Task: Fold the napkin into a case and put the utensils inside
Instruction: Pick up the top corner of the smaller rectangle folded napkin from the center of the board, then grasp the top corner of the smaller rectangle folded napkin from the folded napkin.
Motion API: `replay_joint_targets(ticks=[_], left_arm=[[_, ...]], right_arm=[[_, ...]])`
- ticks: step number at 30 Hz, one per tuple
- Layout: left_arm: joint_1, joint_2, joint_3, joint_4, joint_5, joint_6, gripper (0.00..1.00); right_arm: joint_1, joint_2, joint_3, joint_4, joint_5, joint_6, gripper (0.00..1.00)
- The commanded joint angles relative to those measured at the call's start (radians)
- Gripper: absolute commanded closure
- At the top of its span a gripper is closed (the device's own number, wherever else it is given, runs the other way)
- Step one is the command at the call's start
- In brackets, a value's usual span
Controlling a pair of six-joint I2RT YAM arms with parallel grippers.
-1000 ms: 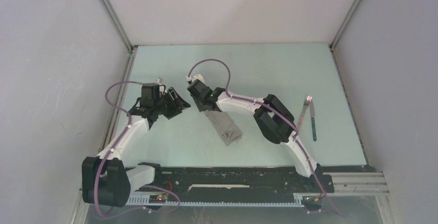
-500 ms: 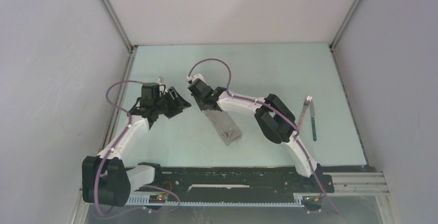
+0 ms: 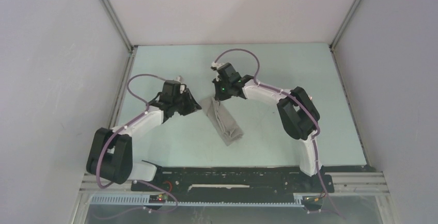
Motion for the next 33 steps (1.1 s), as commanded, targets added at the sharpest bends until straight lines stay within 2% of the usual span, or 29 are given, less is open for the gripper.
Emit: replay_joint_targets(ticks=[1, 7, 11, 16, 20, 27, 33], left_arm=[[-0.060, 0.057, 0.084, 0.064, -0.141, 0.034, 0.66], [-0.175, 0.148, 0.156, 0.037, -0.324, 0.086, 0.66], [-0.217, 0.222, 0.238, -0.025, -0.419, 0.128, 0.67], [-0.278, 0.289, 0.309, -0.110, -0.530, 0.164, 0.65], [-0.299, 0.338, 0.342, -0.146, -0.551, 0.169, 0.67], [-0.303, 0.388, 0.368, -0.154, -0.533, 0.172, 0.65], [-0.320, 0.420, 0.388, -0.171, -0.582, 0.181, 0.66]], right_arm=[[-0.041, -0.051, -0.053, 0.056, -0.168, 0.078, 1.00], [-0.066, -0.052, -0.072, 0.093, -0.214, 0.121, 1.00], [-0.074, -0.048, -0.070, 0.098, -0.228, 0.131, 1.00], [-0.075, -0.048, -0.068, 0.104, -0.234, 0.134, 1.00], [-0.078, -0.051, -0.068, 0.105, -0.234, 0.136, 1.00], [-0.081, -0.053, -0.069, 0.110, -0.243, 0.143, 1.00], [-0.084, -0.057, -0.072, 0.114, -0.250, 0.149, 1.00]])
